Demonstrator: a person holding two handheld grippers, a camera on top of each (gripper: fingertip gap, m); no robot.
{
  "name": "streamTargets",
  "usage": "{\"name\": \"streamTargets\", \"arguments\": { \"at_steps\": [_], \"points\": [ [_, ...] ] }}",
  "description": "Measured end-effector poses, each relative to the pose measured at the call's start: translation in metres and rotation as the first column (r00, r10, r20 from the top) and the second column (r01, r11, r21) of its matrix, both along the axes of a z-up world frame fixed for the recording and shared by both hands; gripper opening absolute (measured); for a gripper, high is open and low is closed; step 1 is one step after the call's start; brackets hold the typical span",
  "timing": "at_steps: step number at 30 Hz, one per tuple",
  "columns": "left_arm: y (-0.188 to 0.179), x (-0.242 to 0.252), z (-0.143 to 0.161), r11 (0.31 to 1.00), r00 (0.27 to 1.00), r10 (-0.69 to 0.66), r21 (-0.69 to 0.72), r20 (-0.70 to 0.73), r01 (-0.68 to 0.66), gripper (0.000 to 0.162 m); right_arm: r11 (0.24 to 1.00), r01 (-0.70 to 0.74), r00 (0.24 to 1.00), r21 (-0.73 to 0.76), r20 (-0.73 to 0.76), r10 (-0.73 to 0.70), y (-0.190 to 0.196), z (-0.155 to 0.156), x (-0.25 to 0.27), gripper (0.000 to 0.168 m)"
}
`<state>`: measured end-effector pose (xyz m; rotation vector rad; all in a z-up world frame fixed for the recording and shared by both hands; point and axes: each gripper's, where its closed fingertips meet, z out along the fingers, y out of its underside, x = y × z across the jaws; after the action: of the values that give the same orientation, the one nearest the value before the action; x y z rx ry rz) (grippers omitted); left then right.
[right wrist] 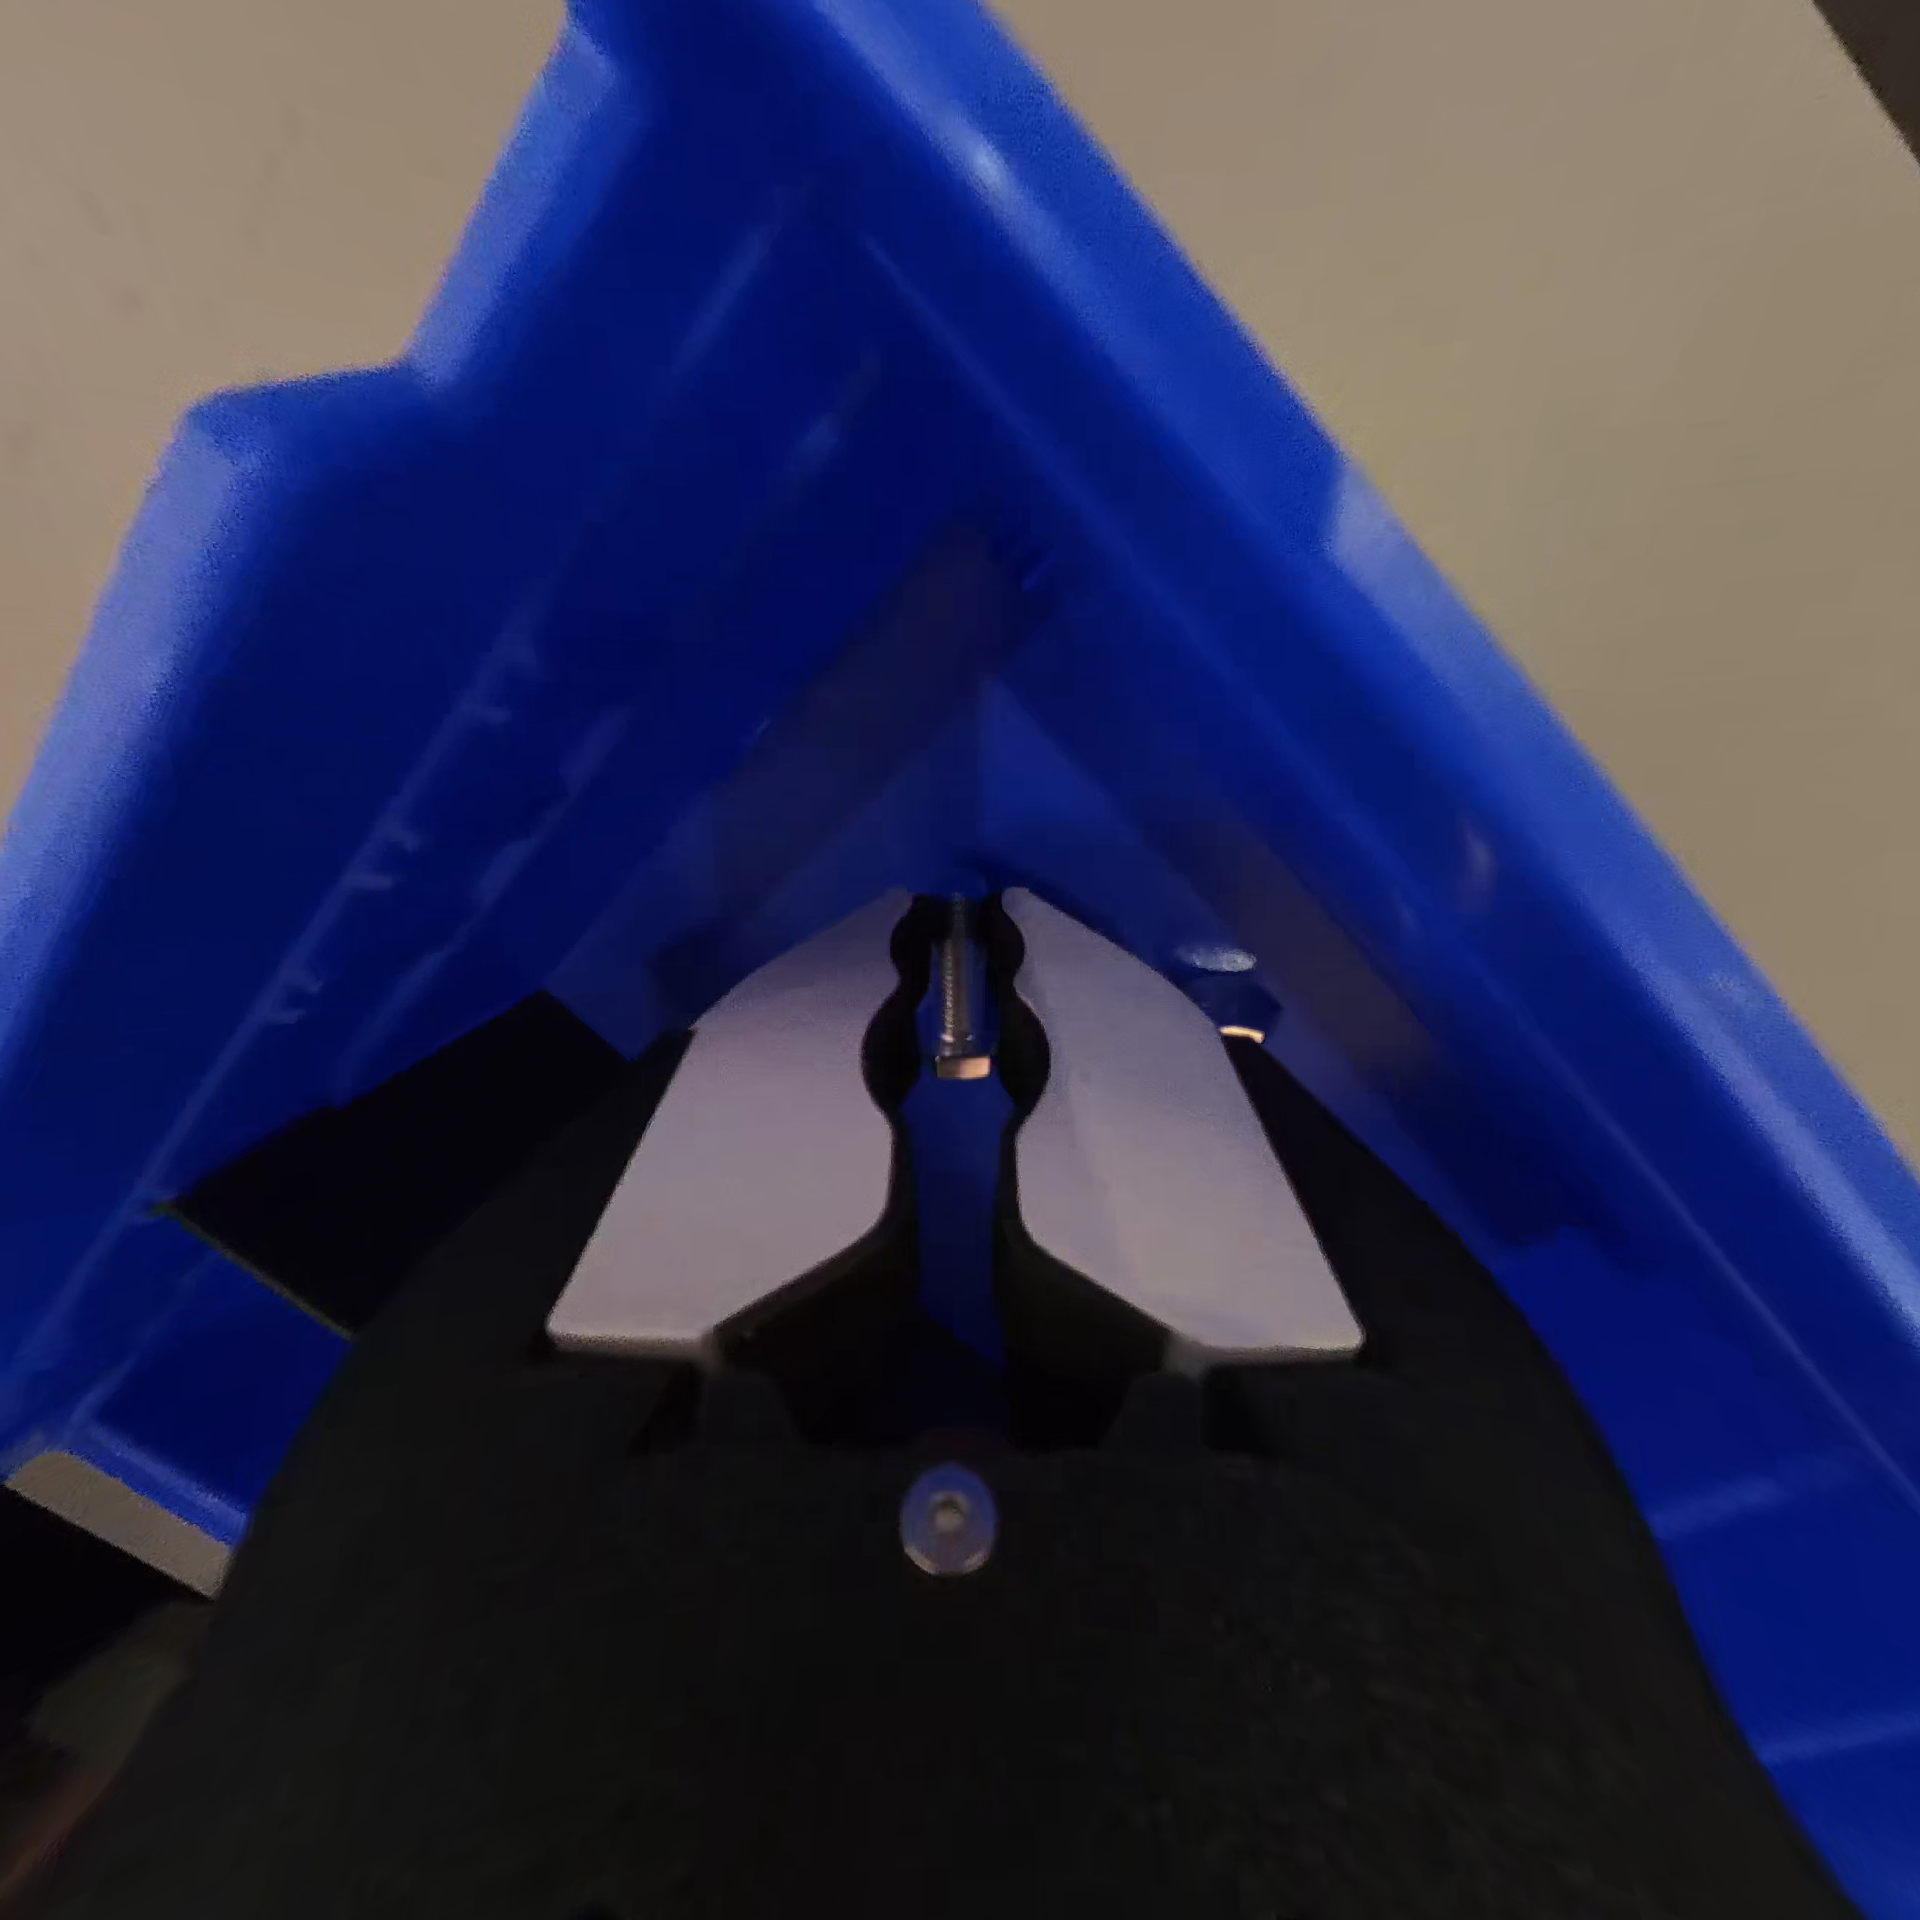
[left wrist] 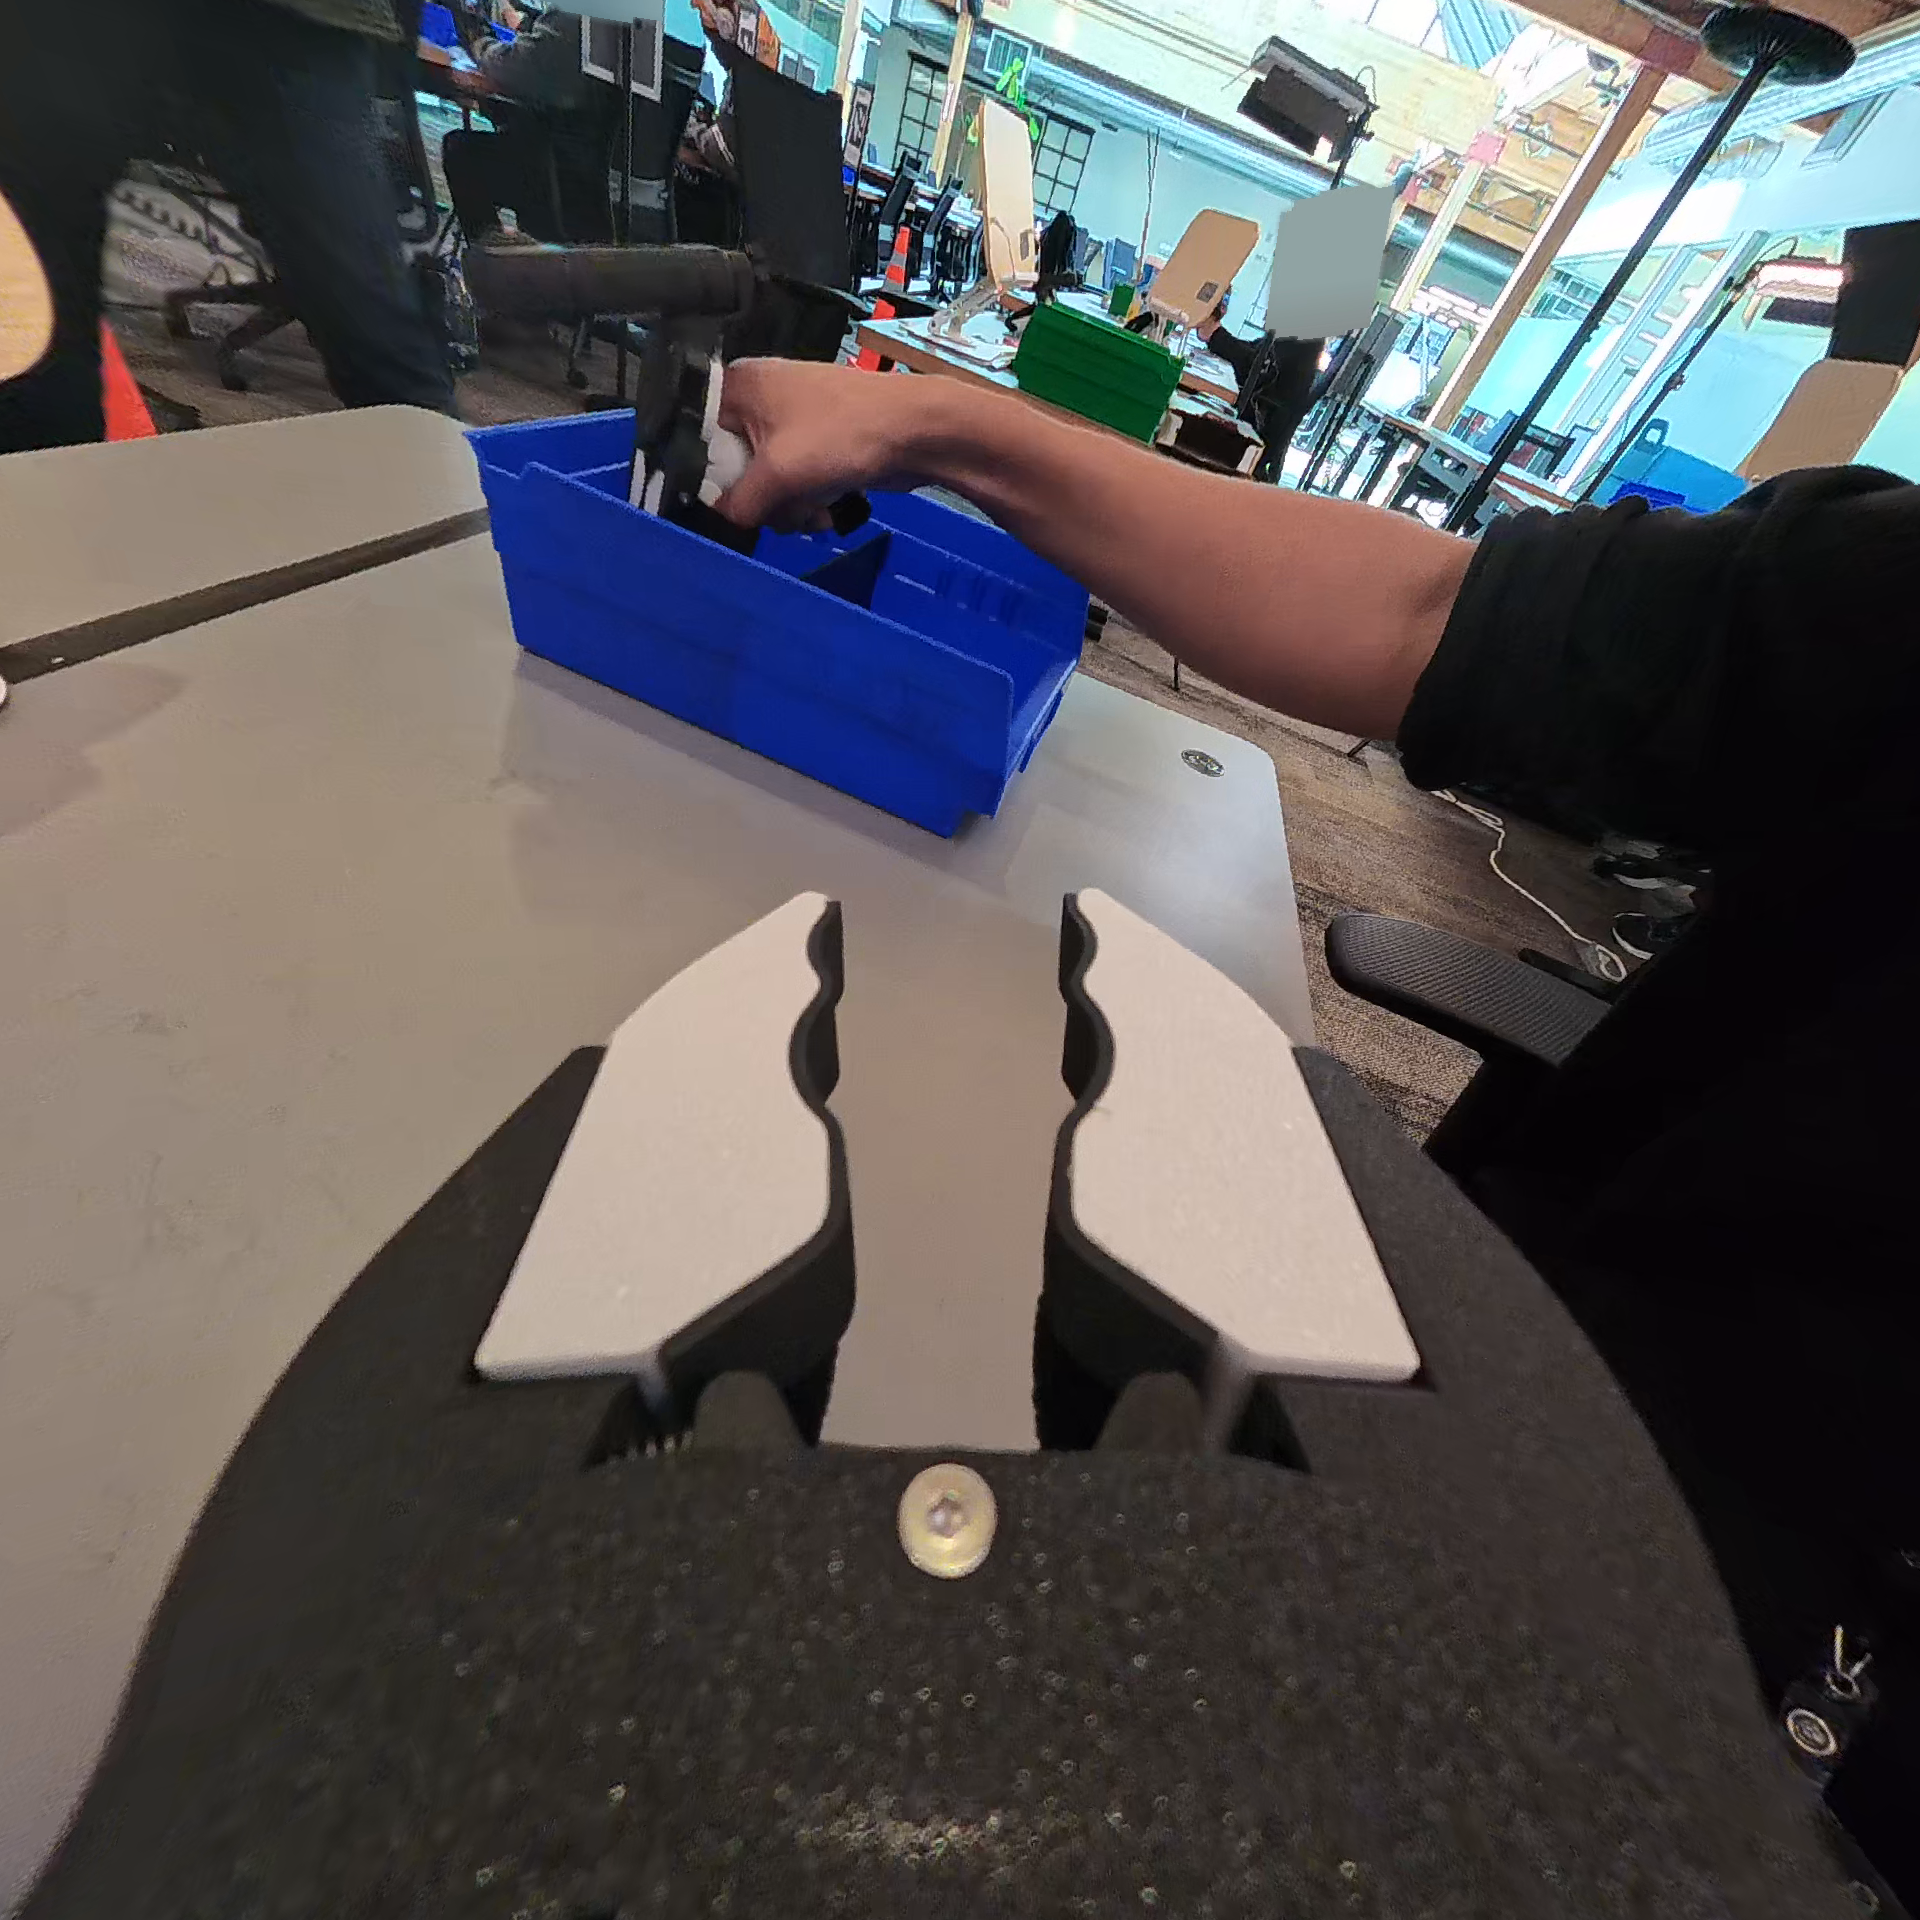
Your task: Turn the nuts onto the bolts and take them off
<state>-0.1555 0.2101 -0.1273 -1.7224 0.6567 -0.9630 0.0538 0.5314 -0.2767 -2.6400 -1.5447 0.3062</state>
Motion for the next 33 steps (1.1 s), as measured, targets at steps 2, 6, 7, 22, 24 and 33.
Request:
{"name": "streamTargets", "arguments": {
  "at_steps": [2, 6, 7, 22, 24, 33],
  "points": [
    [0.001, -0.001, -0.001, 1.0, 1.0, 0.003, -0.005, 0.005, -0.003, 0.039, 1.0, -0.013, 1.0, 0.003, 0.022, 0.013, -0.001, -0.006, 0.001, 0.01],
    [0.002, -0.003, -0.001, 1.0, 1.0, 0.011, -0.006, 0.006, -0.011, 0.039, 1.0, -0.011, 1.0, 0.014, -0.013, 0.011, 0.0, -0.006, -0.001, 0.011],
    [0.003, -0.003, -0.001, 1.0, 1.0, 0.011, -0.007, 0.006, -0.011, 0.039, 1.0, -0.014, 1.0, 0.025, -0.017, 0.015, 0.0, -0.003, 0.0, 0.018],
    [0.003, -0.004, -0.002, 0.999, 0.992, 0.043, -0.017, -0.12, -0.045, 0.04, 0.964, -0.009, 0.269, 0.265, -0.928, 0.258, -0.288, 0.152, -0.125, 0.044],
    [0.002, -0.026, 0.007, 0.996, 0.974, 0.092, 0.001, -0.208, -0.094, 0.042, 0.966, -0.047, 0.265, 0.254, -0.929, 0.257, -0.319, 0.128, -0.135, 0.044],
    [0.057, -0.28, -0.023, 0.622, 0.52, 0.588, -0.063, -0.62, -0.78, 0.049, 0.95, -0.15, 0.35, 0.274, -0.884, 0.31, -0.344, 0.094, -0.144, 0.036]
  ]
}}
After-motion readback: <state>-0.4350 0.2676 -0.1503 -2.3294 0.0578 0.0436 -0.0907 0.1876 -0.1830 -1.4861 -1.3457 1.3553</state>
